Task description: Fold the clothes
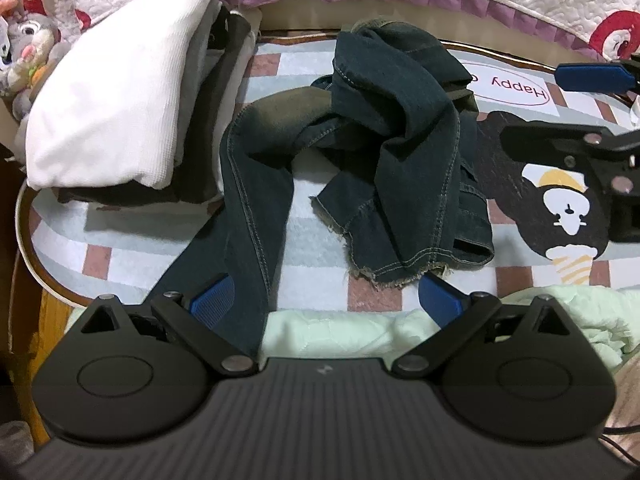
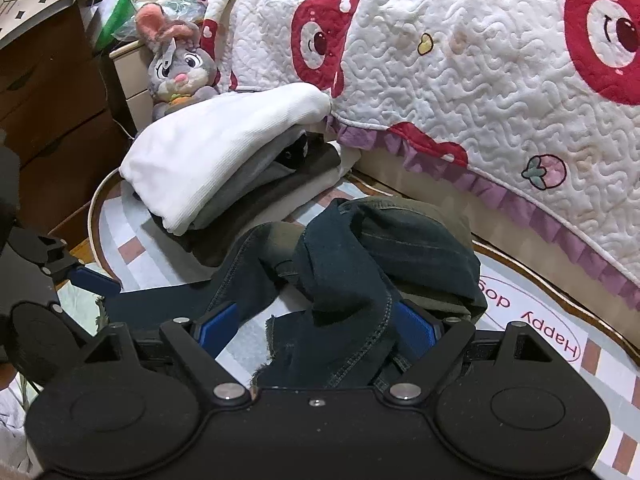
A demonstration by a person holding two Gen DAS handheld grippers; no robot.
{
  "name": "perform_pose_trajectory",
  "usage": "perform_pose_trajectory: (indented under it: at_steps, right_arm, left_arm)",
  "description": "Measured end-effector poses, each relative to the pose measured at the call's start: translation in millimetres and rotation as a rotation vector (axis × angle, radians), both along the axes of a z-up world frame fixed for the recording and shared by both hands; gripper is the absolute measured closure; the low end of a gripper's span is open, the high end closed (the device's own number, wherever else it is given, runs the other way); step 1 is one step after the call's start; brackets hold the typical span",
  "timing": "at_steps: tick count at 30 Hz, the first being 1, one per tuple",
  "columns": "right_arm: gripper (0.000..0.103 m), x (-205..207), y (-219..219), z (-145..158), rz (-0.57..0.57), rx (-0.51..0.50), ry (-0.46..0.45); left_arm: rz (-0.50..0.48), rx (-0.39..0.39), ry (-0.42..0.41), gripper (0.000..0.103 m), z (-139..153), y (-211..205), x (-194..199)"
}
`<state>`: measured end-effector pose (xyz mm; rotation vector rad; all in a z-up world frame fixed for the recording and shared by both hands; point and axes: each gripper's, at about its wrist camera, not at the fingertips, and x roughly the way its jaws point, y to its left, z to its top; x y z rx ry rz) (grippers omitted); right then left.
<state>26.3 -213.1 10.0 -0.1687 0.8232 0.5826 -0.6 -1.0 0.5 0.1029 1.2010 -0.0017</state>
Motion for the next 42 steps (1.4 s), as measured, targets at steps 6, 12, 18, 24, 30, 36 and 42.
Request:
perform_pose_trajectory:
  at_steps: [6,12,18,24,30,36,42]
  right_arm:
    - [0.015,-2.8,2.9,1.7,0.010,-0.011,-0.012]
    - [0.015,-5.6,5.8,3.4,0.020,-0.023,-0.025]
    - [0.015,-6.0,7.4,4.1,0.022,-0.030,-0.031]
    - [0.015,-5.6,7.0,2.4,0.015,-0.027,-0.030]
    - [0.015,-7.9,9.3,-1.0,0.019,-0.023,-0.021]
    - [0.015,-8.0,8.8,-1.6,0.013,-0.021,-0.020]
    - [0.015,-6.4,8.6,-3.8,0.007,-0.018,-0.016]
  left_arm:
    - [-0.014,0.004,0.010,0.003,-1.6,-8.1,-1.8]
    - [-0.022,-0.044,0.025,0.003,-5.3,-1.2,-1.1]
    - [-0.034,-0.052,0.025,0.003,-3.5,-0.8,0.5]
    - [-0.070,-0.055,0.008,0.003,0.4,-6.5,-1.1]
    - [-0.079,-0.062,-0.007,0.003,2.4,-7.4,-1.1]
    - [-0.078,-0.071,-0.012,0.003,2.4,-9.4,-1.1]
    - [-0.075,-0.075,-0.006,0.003,1.0,-10.2,0.5]
